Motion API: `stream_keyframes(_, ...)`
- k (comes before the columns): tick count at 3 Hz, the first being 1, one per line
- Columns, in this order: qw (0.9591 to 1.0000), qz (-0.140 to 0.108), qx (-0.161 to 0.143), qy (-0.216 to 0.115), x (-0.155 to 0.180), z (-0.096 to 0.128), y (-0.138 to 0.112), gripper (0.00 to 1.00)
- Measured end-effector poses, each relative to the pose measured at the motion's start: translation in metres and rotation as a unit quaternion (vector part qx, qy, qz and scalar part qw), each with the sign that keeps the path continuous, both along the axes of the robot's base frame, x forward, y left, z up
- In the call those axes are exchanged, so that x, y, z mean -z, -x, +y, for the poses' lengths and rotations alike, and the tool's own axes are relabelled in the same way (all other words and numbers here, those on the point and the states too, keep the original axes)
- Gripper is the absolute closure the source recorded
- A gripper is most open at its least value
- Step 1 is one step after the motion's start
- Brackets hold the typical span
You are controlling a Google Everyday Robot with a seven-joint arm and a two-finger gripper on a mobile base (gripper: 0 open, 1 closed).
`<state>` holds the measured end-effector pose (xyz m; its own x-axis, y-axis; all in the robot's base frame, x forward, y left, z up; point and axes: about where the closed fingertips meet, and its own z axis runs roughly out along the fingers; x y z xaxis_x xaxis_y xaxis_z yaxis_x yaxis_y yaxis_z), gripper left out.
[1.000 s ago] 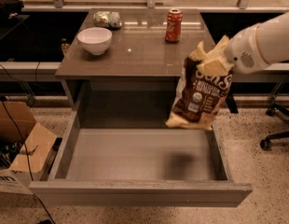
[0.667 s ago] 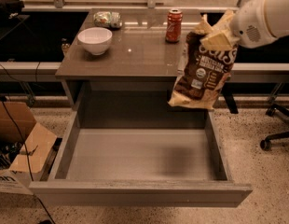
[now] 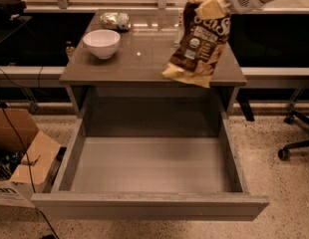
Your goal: Pick brown chip bag from top drawer and place on counter
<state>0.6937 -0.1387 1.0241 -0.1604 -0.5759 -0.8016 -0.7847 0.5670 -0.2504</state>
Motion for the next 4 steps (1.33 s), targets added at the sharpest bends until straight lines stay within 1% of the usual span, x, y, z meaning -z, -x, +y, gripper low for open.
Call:
stream_keyframes(1, 0.9995, 0.021, -0.017, -0.017, 0.017, 0.032, -0.046, 0.97)
stream_keyframes(2, 0.9982, 0.045, -0.028, -0.03, 0.04, 0.055, -0.069, 0.74)
stream_keyframes(4, 0.9979, 0.047, -0.031, -0.03, 0.045, 0.06, -0.072, 0.27)
